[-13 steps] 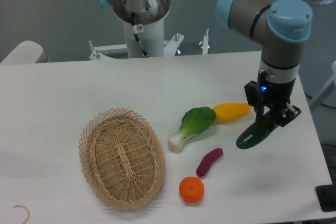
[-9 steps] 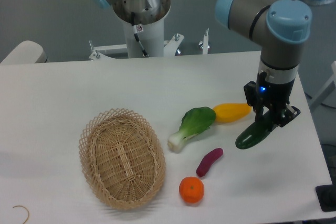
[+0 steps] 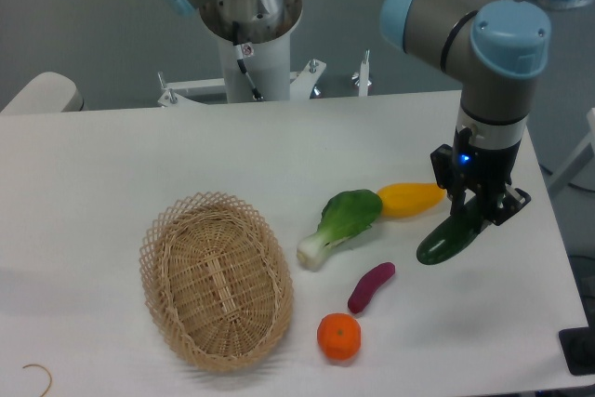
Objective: Place the cucumber on the table
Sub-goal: 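Lower the held green cucumber onto the table beside the eggplant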
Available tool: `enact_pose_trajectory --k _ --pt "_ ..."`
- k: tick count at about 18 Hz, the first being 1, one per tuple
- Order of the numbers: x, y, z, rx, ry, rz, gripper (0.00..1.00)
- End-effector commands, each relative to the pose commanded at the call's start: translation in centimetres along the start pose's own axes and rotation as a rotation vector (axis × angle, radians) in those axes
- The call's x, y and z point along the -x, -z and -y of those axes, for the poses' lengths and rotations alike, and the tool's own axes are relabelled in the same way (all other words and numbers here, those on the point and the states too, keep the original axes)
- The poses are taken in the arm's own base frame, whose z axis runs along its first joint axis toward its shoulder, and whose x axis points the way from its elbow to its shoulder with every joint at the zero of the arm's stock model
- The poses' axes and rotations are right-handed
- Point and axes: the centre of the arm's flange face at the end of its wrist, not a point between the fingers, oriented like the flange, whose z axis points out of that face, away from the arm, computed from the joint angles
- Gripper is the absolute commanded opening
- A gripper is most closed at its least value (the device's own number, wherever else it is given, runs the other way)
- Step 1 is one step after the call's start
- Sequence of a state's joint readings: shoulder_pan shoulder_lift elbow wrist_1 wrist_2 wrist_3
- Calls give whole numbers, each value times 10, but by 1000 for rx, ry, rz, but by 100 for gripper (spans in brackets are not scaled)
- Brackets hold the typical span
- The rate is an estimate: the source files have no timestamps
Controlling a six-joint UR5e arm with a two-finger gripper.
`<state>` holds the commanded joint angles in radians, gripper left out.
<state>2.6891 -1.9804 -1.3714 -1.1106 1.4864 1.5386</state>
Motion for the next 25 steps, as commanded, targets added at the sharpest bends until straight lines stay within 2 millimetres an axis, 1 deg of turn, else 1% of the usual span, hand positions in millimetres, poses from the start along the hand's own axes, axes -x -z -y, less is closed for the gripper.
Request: enact_pose_trajectory --k 3,5,6,8,10,12,17,19,22,24,25 --pt "-1 -6 5 -3 24 -5 14" --pt "1 -16 8 -6 59 -9 14" --pt "3 -22 12 -9 81 8 14" --pt "8 -33 31 -25 120 70 14" --pt "10 -47 41 -36 184 90 14" --pt "15 -61 44 -41 196 102 14" --pt "23 -112 40 -42 195 110 14" --pt "24 -129 40 -43 189 116 14" --pt "24 -165 40 -35 184 86 14" --pt "22 -175 37 -29 176 74 14" --pt "19 -183 36 -23 158 62 14"
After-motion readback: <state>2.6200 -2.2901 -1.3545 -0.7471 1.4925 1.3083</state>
